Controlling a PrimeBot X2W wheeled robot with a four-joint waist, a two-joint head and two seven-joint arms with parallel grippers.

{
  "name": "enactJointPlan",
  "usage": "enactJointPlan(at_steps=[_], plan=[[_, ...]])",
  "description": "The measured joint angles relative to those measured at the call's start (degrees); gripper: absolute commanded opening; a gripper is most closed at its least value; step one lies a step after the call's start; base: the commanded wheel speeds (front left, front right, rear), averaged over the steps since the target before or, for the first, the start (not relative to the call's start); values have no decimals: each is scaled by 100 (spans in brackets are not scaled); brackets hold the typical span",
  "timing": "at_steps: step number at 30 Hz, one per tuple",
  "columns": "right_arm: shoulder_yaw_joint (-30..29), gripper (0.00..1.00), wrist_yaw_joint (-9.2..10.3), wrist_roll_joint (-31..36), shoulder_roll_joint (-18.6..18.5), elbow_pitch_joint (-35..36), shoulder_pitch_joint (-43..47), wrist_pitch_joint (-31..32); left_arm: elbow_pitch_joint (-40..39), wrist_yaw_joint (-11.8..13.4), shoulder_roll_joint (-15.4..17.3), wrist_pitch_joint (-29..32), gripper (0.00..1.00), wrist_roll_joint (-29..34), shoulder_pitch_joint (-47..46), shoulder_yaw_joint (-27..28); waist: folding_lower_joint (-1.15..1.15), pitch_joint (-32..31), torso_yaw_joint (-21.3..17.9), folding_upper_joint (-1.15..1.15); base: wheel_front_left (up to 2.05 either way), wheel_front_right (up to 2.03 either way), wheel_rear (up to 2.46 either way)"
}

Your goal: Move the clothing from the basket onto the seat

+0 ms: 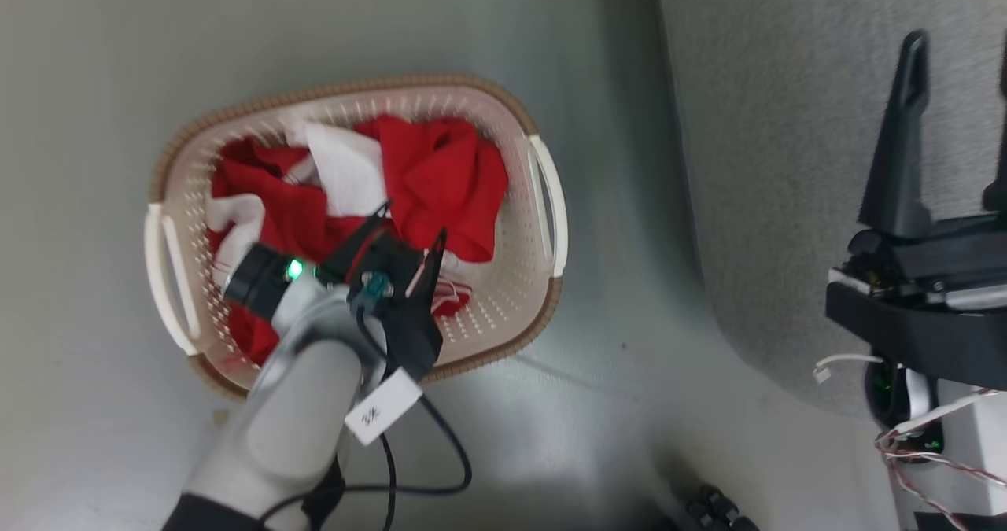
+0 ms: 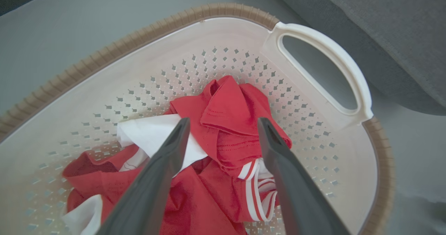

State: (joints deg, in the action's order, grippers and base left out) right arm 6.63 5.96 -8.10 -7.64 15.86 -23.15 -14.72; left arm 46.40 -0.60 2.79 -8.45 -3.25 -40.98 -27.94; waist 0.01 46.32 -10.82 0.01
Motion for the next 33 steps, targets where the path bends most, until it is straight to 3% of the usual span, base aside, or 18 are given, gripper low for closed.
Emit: enactJointPlan(at_steps=[17, 27, 28, 29, 30, 31, 32, 33], plan=[[-46, 100, 0, 163, -4, 444, -573, -2, 638, -42, -10, 51, 100, 142, -1120, -177, 0, 1294, -76, 0, 0, 0, 0], [34, 100, -44, 263, 14, 470, -682, -2, 903, 100, -10, -71, 100, 73, -1447, -260, -1, 1579, -107, 0, 0, 0, 0], [37, 100, -44, 286, 14, 470, -682, -2, 939, 112, -11, -71, 89, 69, -1474, -280, -1, 1585, -116, -1, 0, 0, 0], [38, 100, -44, 313, 14, 470, -681, -2, 976, 120, -10, -70, 62, 56, -1507, -298, -1, 1589, -126, -1, 0, 0, 0], [38, 100, -45, 315, 14, 470, -681, -2, 1013, 127, -10, -70, 43, 32, -1532, -325, -1, 1592, -135, -1, 0, 0, 0], [38, 100, -46, 315, 14, 470, -681, -2, 1045, 142, -10, -70, 11, 12, -1546, -354, -1, 1595, -145, -1, 0, 0, 0], [38, 100, -49, 315, 14, 469, -682, -2, 1072, 157, -11, -69, 0, 3, -1553, -375, -1, 1598, -154, -1, 0, 0, 0], [37, 100, -49, 316, 15, 468, -681, -2, 1094, 162, -11, -69, 0, -10, -1558, -391, -1, 1600, -162, -1, 0, 0, 0]])
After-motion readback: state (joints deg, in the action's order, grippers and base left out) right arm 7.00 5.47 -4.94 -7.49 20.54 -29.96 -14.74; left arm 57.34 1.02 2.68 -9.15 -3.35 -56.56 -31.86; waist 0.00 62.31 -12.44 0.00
